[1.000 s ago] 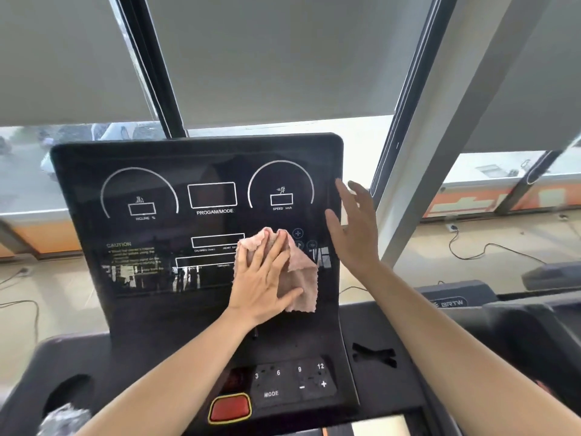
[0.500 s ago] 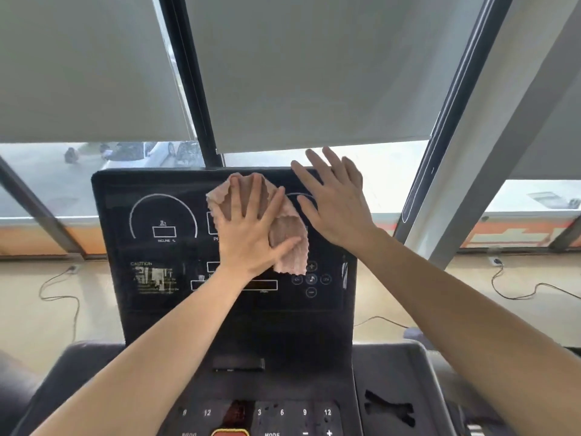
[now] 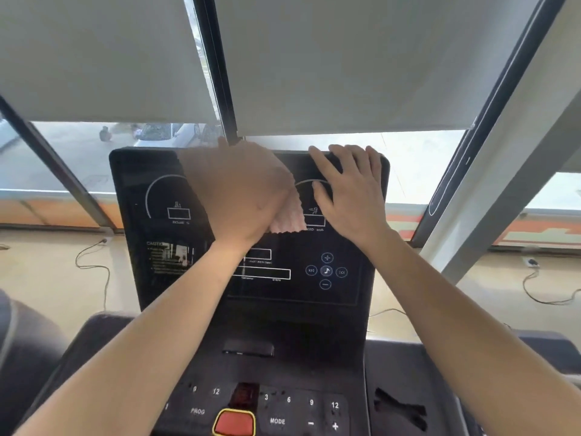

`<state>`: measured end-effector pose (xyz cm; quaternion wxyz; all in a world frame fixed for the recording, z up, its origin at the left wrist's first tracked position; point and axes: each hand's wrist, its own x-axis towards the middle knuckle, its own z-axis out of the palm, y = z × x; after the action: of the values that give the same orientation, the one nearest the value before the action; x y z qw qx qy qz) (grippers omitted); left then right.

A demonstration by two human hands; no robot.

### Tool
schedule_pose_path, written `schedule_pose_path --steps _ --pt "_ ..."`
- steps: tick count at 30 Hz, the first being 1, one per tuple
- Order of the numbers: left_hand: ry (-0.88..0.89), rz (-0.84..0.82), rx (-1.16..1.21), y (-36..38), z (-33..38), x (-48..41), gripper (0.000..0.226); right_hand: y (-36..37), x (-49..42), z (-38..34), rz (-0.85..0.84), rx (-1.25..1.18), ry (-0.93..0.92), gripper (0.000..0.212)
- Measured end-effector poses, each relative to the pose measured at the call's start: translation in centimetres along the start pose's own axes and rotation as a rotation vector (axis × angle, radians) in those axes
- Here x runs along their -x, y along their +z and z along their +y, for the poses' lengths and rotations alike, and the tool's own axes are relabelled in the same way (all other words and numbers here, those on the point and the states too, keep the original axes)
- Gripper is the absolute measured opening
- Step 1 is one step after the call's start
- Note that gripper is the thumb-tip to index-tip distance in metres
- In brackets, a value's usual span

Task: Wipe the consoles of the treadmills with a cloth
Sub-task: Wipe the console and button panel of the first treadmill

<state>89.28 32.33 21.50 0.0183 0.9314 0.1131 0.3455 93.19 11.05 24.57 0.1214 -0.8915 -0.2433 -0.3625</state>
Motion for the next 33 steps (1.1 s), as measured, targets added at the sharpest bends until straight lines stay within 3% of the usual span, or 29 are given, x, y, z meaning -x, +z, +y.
schedule_pose_path --steps 9,16,21,28,33 --pt "-0.2 -0.156 0.127 4.6 0.6 14.5 0.095 0.1 -0.4 -0.1 0.051 -0.023 0.023 0.051" --pt "-0.19 -0.252 0.087 5.4 0.1 20.0 0.096 0.2 -0.3 -0.4 0.071 -0.015 0.023 0.05" --pt "-0.167 -0.227 0.103 4.8 -0.7 16.6 0.096 0.2 -0.2 -0.3 0.068 -0.006 0.021 0.049" --pt "-0.052 -0.074 0.001 1.8 -4.5 4.7 0.092 0.2 -0.1 -0.4 0.084 -0.024 0.02 0.048" --pt "-0.083 -0.005 -0.015 -0.7 -6.4 -1.4 0.088 0.2 -0.6 -1.4 0.081 -0.076 0.107 0.045"
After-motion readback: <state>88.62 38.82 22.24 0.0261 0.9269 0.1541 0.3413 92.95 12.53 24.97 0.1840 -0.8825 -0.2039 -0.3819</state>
